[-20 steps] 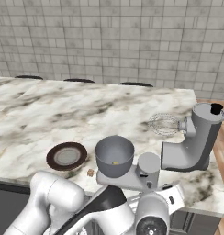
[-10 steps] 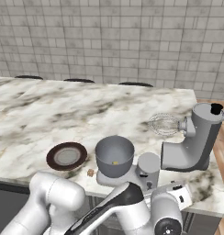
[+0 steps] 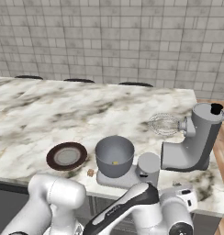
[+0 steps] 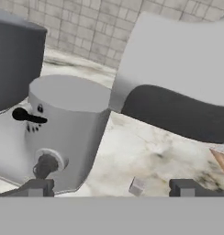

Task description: Add butter and sugar cubes to the stand mixer bowl and then turn on the stand mixer to begin making frosting.

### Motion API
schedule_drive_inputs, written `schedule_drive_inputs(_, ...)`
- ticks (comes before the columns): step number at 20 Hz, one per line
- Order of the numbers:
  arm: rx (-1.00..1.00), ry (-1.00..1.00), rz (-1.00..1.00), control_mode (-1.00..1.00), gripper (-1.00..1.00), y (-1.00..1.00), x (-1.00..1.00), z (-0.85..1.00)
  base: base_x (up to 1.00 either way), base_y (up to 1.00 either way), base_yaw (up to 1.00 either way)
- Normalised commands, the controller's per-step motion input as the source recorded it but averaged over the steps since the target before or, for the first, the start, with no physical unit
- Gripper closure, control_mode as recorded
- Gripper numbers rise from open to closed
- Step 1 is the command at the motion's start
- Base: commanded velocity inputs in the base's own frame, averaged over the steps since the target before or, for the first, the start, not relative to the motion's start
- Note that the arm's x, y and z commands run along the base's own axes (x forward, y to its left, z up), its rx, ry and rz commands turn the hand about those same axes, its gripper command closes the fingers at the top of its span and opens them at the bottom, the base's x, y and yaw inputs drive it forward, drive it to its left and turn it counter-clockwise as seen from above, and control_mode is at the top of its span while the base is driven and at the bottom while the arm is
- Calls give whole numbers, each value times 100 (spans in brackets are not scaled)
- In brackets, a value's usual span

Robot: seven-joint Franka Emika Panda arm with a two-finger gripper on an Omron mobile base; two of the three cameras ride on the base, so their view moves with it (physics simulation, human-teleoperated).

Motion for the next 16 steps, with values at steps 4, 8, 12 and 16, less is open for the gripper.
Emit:
schedule_drive_inputs(4,11,0,2,-100,-100,-21,38,-24,0,0,0)
schedule_drive_inputs(8,10,0,3,-100,-100,-18,33,-29,0,0,0)
schedule_drive_inputs(12,9,0,5,-100,-100,-16,26,-31,0,0,0)
schedule_drive_inputs(16,6,0,5,-100,-100,-19,27,-31,0,0,0)
